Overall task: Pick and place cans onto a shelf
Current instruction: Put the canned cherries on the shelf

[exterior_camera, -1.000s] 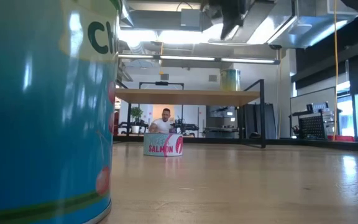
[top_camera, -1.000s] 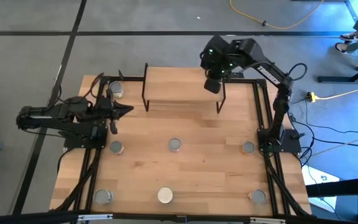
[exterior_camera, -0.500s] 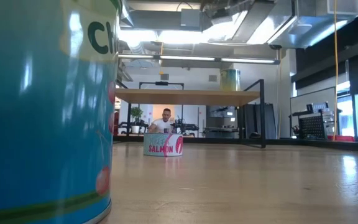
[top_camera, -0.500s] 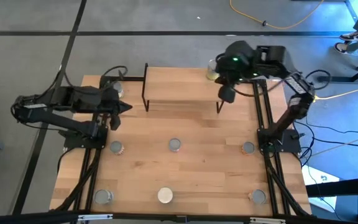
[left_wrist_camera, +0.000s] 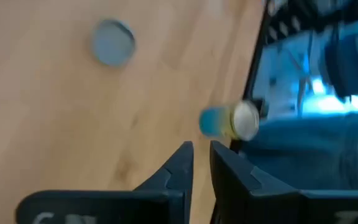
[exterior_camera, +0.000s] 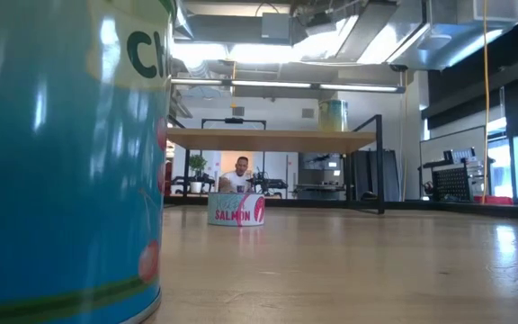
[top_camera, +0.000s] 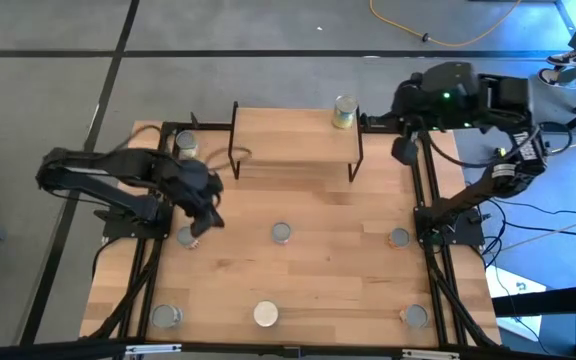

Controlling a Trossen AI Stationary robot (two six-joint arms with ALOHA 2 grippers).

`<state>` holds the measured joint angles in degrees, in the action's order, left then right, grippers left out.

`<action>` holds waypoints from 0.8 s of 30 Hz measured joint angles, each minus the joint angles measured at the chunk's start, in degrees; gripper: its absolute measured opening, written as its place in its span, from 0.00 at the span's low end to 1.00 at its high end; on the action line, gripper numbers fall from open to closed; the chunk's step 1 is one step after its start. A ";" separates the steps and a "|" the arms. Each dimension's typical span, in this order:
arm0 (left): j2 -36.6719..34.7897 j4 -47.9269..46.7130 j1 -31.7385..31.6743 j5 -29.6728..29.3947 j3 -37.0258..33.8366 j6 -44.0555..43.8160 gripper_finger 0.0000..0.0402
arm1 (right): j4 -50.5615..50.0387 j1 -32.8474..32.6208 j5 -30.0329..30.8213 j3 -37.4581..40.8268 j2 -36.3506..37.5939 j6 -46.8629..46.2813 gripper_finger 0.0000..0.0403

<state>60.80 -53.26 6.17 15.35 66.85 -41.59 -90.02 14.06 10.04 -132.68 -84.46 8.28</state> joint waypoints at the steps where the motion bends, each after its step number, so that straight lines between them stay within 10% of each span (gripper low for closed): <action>1: 1.22 1.11 0.98 0.98 -0.11 0.82 0.13 | 0.00 0.00 0.00 0.00 0.36 0.46 0.02; 10: 12.65 16.20 11.22 1.28 -0.13 18.33 0.13 | 0.00 0.00 -0.04 0.00 1.76 1.45 0.02; 24: 26.95 30.05 22.92 -5.26 -0.13 9.66 0.13 | 0.00 0.00 -1.17 0.00 1.76 4.07 0.02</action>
<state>87.75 -23.21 29.09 10.09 66.72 -31.93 -90.02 14.06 8.88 -132.68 -82.70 12.35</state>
